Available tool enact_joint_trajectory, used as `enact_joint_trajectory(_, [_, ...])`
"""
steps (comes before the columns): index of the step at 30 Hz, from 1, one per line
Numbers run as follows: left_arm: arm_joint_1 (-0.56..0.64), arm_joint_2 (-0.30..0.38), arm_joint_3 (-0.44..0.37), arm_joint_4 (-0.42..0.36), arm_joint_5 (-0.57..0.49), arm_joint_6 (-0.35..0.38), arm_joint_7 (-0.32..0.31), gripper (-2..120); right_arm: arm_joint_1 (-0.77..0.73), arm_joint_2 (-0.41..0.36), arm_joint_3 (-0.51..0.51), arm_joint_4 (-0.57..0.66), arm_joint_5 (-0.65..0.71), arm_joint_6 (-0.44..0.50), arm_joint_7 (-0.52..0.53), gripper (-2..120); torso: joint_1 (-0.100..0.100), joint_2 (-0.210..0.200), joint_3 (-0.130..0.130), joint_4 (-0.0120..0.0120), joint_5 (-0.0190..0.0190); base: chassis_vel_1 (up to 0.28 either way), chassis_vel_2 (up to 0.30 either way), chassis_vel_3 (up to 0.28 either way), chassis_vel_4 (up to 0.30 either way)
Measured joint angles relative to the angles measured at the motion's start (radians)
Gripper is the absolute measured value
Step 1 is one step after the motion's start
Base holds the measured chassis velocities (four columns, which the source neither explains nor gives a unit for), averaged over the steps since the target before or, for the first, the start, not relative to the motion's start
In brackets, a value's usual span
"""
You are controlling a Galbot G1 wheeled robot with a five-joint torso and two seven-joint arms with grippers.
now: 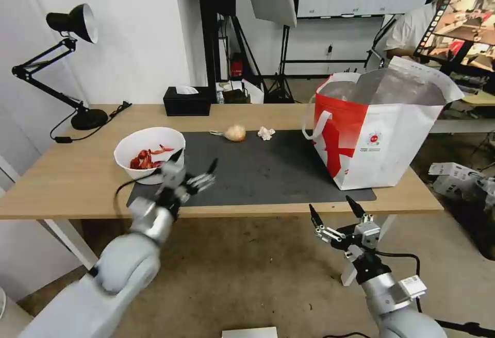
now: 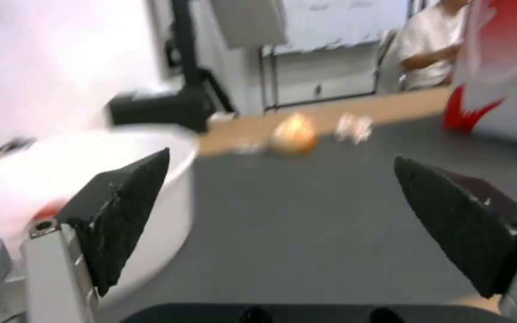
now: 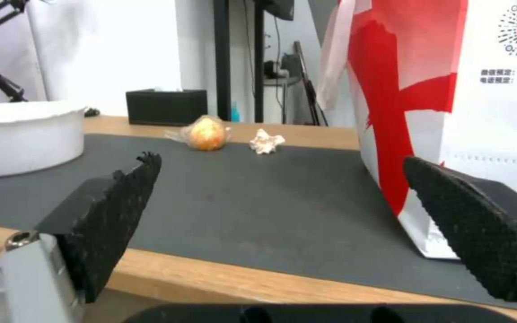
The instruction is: Pick up the trash from the table and place it into the takeout bag.
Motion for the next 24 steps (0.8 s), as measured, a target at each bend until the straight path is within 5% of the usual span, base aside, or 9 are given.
enact_joint_trajectory(8, [0.195, -0.103, -0.108, 0.037, 0.048, -0.097, 0.058, 100, -0.013, -0.003, 0.003, -0.013, 0.01, -0.008, -0.006, 100, 0.0, 0.0, 0.0, -0.0001, 0.0002, 0.0, 0.0, 0.0, 0.0])
enact_joint_trajectory(24, [0.163, -0.129, -0.081, 0.067, 0.057, -0.098, 0.057, 100, -0.013, 0.025, -0.037, -0.066, -0.02, -0.024, -0.024, 100, 0.0, 0.0, 0.0, -0.0004, 0.0003, 0.0, 0.0, 0.0, 0.0])
